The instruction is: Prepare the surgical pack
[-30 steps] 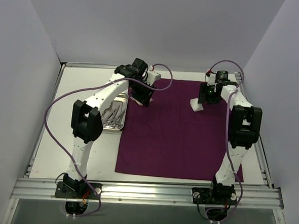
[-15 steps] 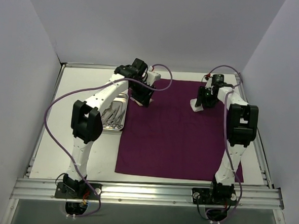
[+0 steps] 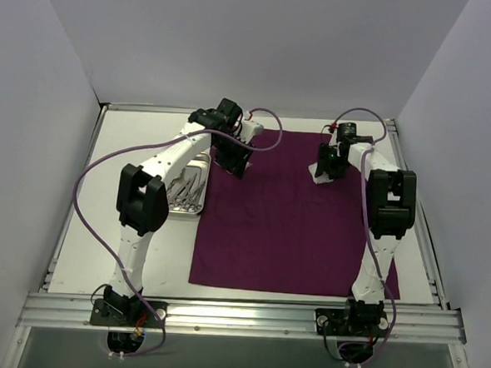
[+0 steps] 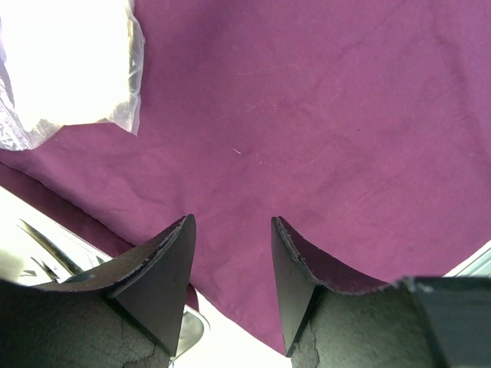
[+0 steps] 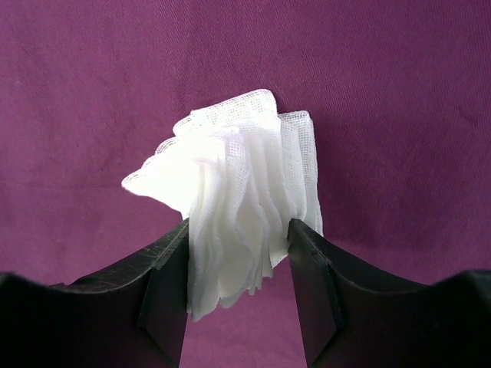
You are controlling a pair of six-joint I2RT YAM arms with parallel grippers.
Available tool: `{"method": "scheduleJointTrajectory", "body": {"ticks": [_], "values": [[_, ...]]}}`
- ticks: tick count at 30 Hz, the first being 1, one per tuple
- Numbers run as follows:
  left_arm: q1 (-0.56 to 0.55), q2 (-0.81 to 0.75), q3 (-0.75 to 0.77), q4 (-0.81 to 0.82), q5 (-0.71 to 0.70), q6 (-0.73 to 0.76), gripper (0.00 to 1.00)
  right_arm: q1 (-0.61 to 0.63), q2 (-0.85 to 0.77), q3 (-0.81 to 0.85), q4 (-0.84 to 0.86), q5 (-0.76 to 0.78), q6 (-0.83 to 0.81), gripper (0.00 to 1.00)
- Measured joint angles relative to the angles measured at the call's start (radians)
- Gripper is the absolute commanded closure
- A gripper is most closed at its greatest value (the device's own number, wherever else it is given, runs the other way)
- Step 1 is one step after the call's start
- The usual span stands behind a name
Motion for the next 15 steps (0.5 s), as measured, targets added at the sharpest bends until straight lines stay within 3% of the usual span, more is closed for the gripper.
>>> {"method": "scheduleJointTrajectory", "body": {"ticks": [15], "values": [[0.0,-0.001,-0.009,0.002,0.0,0.0,0.46,0.001,-0.007,0.004,-0.013,0.056,-0.005,0.53]]}}
